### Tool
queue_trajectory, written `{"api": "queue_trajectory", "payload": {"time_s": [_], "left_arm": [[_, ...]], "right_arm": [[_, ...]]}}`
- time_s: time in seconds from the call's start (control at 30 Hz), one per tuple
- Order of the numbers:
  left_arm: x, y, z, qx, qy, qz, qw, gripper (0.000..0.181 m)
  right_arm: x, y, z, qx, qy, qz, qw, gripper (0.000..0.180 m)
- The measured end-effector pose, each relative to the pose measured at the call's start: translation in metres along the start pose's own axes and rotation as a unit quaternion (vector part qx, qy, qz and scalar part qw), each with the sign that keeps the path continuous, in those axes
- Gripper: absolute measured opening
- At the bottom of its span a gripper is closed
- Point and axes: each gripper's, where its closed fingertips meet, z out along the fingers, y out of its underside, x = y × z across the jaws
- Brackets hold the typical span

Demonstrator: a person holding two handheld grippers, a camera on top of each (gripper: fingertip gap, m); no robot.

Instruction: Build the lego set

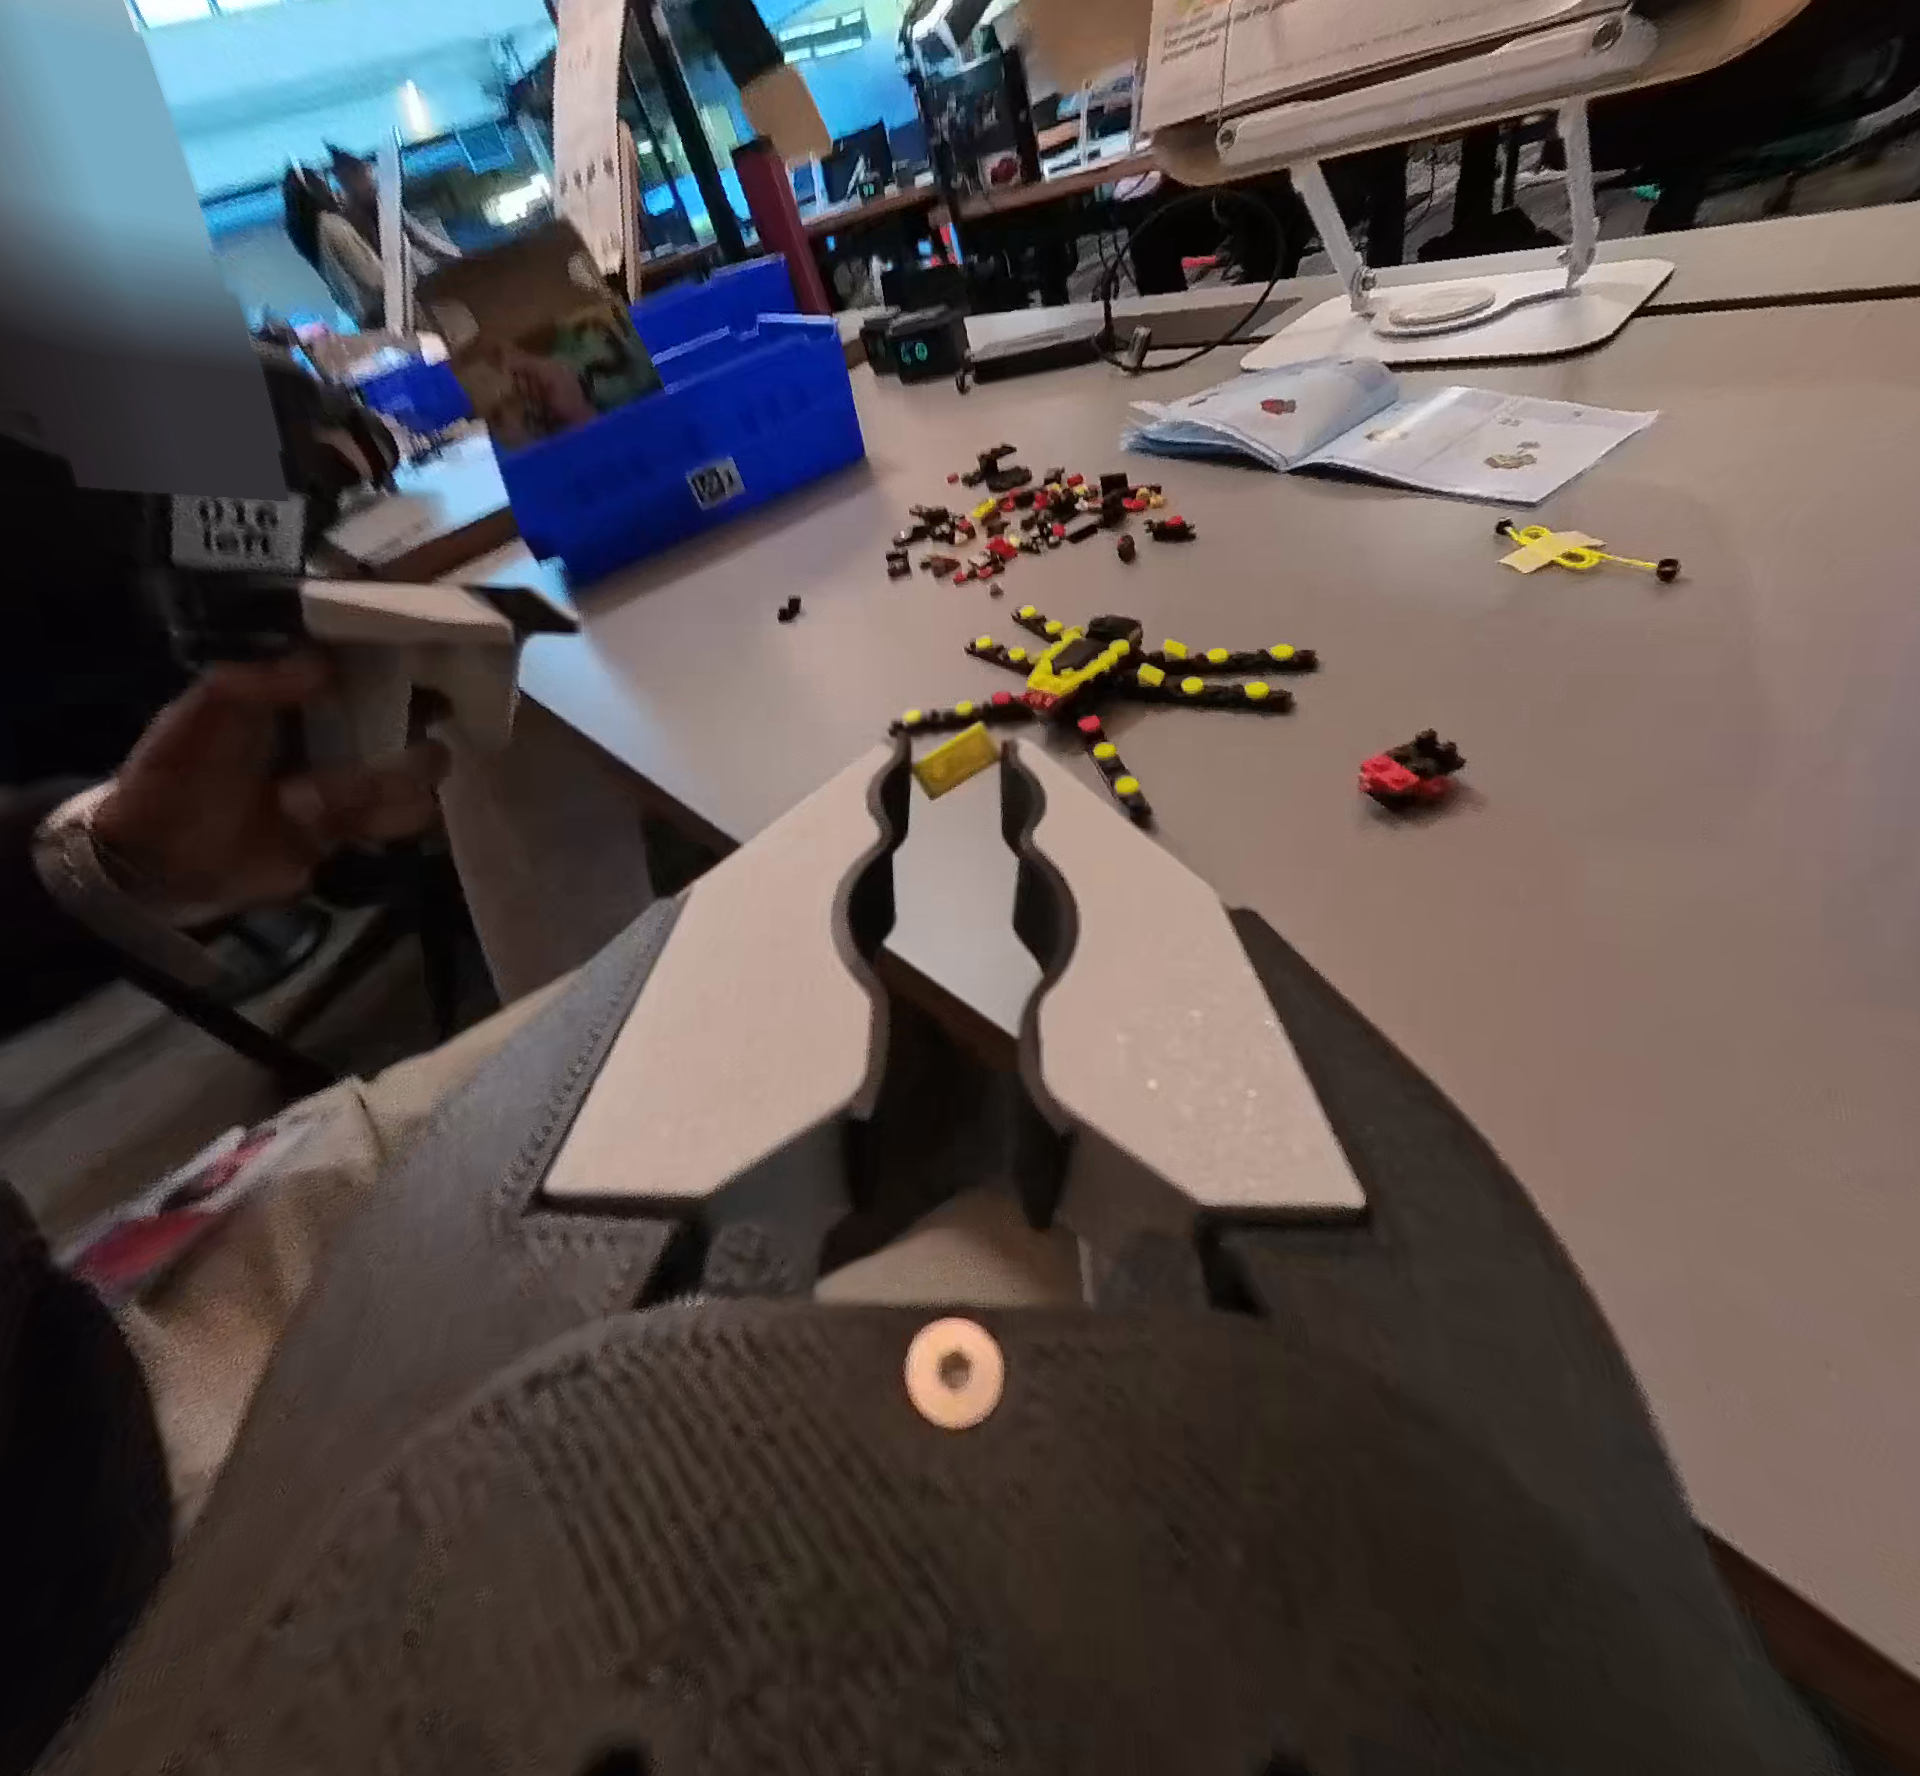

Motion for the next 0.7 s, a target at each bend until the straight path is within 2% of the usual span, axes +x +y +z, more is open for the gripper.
{"api": "queue_trajectory", "payload": {"time_s": [0.1, 0.2, 0.37, 0.53, 0.7], "left_arm": [[-0.006, 0.010, 0.007, -0.016, 0.002, -0.017, 1.000, 0.017], [-0.027, 0.014, 0.018, -0.027, -0.027, 0.024, 0.999, 0.018], [-0.033, -0.007, 0.048, -0.035, -0.003, 0.056, 0.998, 0.020], [-0.037, -0.049, 0.084, -0.022, 0.042, 0.094, 0.994, 0.020], [-0.047, -0.060, 0.118, -0.042, 0.077, 0.097, 0.991, 0.020]], "right_arm": [[0.000, 0.006, -0.007, -0.002, 0.000, -0.027, 1.000, 0.016], [0.004, 0.008, 0.002, -0.005, -0.016, -0.045, 0.999, 0.016], [0.015, 0.008, 0.032, -0.051, -0.032, -0.124, 0.990, 0.015], [0.022, -0.034, 0.054, -0.028, -0.036, -0.161, 0.986, 0.015], [0.028, -0.065, 0.053, 0.014, -0.028, -0.156, 0.987, 0.015]]}}
